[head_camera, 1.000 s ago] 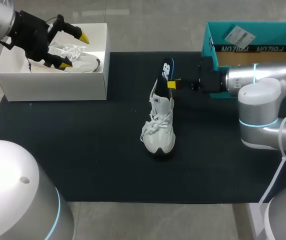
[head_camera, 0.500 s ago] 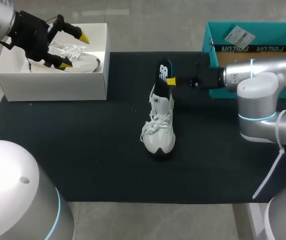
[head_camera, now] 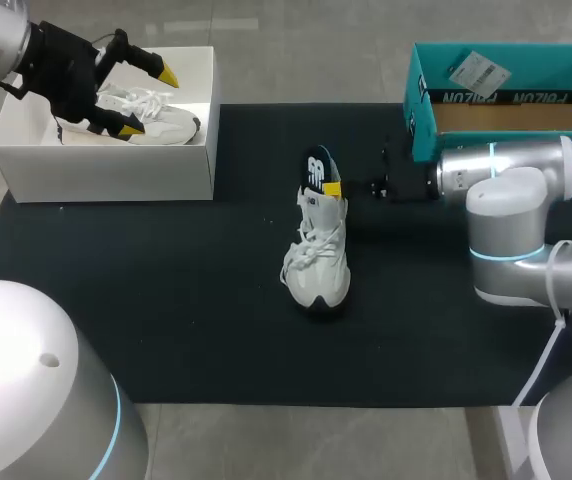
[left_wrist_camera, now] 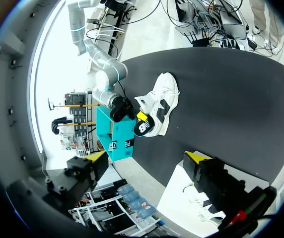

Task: Take the shoe out of the shoebox, open the shoe tongue, remove and reinsert the insole, then place the shoe into the shoebox

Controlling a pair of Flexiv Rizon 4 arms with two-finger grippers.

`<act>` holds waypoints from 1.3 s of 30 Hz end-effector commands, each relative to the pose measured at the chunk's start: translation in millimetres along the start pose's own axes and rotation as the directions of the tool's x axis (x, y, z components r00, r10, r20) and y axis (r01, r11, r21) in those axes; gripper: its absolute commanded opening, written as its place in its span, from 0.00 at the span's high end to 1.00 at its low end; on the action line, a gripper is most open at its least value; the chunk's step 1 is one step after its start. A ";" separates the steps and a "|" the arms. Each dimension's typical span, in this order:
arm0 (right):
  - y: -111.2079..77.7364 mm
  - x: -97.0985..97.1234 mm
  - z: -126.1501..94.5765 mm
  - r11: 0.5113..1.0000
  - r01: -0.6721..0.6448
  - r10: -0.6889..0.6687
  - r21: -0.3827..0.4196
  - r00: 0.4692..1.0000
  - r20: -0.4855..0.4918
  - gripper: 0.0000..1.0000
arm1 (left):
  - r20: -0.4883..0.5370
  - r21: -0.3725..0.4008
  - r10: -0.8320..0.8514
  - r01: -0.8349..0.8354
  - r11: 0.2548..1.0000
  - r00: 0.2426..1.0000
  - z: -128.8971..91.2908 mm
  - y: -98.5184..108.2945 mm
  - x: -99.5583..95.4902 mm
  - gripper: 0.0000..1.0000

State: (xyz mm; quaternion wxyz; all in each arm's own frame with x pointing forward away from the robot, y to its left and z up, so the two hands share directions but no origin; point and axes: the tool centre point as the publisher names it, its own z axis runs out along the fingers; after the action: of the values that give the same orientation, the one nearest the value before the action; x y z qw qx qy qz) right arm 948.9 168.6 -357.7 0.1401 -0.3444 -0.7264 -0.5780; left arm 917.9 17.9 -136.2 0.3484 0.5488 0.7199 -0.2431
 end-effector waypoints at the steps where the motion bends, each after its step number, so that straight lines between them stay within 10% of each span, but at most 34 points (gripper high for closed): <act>1: -10.7 4.7 2.9 1.000 -0.014 0.014 0.009 1.000 -0.002 1.00 | -0.003 -0.001 0.000 0.000 1.000 1.000 -0.3 -0.4 -0.4 0.00; 3: -10.6 4.6 2.7 1.000 -0.008 0.008 0.023 1.000 0.006 1.00 | -0.003 -0.001 0.000 0.000 1.000 1.000 -0.3 -0.4 -0.4 0.00; 6: -0.7 2.2 -3.4 1.000 0.017 -0.018 0.023 0.999 0.030 0.46 | -0.003 -0.001 0.000 0.000 1.000 1.000 -0.3 -0.4 -0.4 0.00; 9: 10.7 -2.6 -9.1 0.999 0.046 -0.047 0.029 0.998 0.046 0.39 | -0.003 -0.001 0.000 0.000 1.000 1.000 -0.3 -0.4 -0.4 0.00; 22: 42.3 -21.3 -15.1 0.994 0.104 -0.105 0.038 0.993 0.049 0.77 | -0.003 -0.001 0.000 0.000 1.000 1.000 -0.3 -0.4 -0.4 0.00; 39: 40.2 -16.9 -3.3 0.994 0.105 -0.106 0.009 0.994 0.042 1.00 | -0.003 -0.001 0.000 0.000 1.000 1.000 -0.3 -0.4 -0.4 0.00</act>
State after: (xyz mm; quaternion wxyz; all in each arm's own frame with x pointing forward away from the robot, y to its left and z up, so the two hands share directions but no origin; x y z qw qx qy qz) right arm 990.0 159.5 -334.6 0.0980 -0.3148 -0.7494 -0.5741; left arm 917.8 17.9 -136.2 0.3484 0.5488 0.7199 -0.2431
